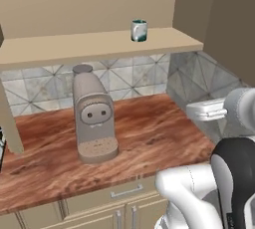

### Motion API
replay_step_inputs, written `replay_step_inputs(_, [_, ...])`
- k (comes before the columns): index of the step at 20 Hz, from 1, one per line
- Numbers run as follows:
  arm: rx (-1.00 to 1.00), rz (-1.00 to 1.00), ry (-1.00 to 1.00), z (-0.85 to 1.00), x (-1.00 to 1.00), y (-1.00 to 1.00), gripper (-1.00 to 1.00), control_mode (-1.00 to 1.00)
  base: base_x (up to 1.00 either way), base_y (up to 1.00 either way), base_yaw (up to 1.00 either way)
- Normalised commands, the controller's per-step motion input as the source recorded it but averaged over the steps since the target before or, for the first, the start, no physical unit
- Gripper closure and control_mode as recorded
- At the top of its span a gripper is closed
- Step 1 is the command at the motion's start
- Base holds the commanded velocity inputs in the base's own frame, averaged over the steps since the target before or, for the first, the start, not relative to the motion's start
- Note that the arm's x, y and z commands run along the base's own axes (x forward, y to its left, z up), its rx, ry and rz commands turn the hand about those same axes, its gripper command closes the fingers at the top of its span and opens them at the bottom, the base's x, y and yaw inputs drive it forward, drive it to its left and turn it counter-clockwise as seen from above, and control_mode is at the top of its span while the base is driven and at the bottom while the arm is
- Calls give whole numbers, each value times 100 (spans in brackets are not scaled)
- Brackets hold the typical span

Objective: Open the cabinet directly in front. Then move the liquor and the mug to the dining counter with the candle on it.

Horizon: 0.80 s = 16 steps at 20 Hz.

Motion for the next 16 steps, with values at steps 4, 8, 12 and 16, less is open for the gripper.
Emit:
replay_step_inputs(4, [0, 0, 0, 0, 0, 0, -100, 100, 60, 0, 0])
replay_step_inputs(8, [0, 0, 0, 0, 0, 0, -100, 100, 29, 0, -3])
replay_step_inputs(12, [0, 0, 0, 0, 0, 0, -100, 100, 33, 32, -5])
replay_step_inputs(16, [0, 0, 0, 0, 0, 0, -100, 100, 64, 46, -1])
